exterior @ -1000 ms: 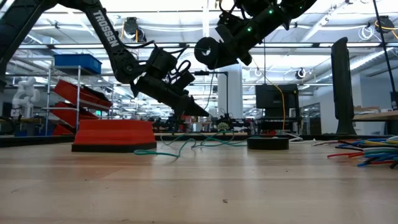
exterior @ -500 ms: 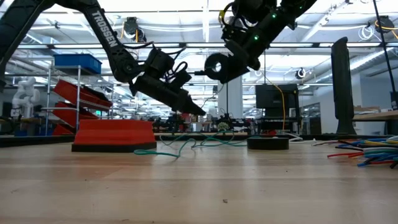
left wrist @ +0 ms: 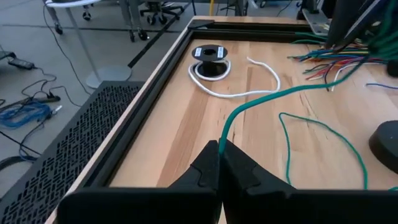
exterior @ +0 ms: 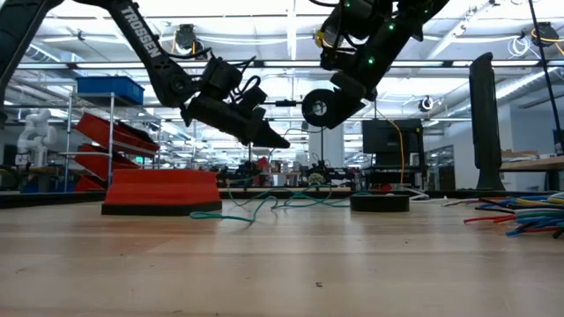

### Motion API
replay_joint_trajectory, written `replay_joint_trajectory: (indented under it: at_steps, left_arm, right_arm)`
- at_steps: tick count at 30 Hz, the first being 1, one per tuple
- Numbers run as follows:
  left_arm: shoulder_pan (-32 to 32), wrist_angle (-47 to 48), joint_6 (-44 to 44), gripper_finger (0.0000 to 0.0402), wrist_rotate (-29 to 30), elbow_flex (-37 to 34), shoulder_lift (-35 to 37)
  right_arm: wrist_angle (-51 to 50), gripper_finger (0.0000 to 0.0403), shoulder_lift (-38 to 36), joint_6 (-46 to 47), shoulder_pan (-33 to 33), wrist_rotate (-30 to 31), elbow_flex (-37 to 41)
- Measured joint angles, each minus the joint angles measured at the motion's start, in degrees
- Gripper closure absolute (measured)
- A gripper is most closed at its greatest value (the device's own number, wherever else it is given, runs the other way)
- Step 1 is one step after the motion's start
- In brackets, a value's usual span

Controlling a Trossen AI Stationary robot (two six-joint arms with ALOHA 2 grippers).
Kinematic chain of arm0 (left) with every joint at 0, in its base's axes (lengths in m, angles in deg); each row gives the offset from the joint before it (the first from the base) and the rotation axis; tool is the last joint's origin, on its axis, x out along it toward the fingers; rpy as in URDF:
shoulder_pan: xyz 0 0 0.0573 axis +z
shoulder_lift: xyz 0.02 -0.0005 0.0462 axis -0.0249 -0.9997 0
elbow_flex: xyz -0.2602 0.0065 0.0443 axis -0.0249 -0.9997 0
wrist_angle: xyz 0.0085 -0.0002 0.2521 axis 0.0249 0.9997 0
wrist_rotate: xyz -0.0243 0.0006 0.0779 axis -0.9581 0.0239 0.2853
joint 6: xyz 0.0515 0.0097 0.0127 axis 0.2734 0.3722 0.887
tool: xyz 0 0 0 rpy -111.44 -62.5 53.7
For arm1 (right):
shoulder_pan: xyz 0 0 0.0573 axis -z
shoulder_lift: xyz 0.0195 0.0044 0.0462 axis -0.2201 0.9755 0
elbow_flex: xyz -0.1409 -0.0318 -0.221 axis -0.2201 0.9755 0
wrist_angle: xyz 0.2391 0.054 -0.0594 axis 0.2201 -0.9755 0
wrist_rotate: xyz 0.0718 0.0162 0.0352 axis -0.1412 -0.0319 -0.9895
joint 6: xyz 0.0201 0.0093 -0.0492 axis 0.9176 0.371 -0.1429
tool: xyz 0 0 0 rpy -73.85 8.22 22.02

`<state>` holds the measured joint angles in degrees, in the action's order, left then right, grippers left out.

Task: Coiling cords
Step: Coil the green wire cable on the spool

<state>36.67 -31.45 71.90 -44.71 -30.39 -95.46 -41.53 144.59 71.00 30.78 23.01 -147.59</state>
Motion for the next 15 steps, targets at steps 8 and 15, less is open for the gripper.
replay_joint_trajectory:
  at_steps: [8, 15]
  left_arm:
    - [-0.02, 0.00, -3.04, 0.0400, -1.56, -0.02, 0.35]
    - [-0.08, 2.56, -6.03, 0.0400, -5.14, 2.09, 0.35]
  right_arm:
    - [-1.66, 0.0403, 0.36, -0.19, 0.26, 0.17, -0.02]
    - [-1.37, 0.0403, 4.57, -1.46, 0.39, 4.17, -0.02]
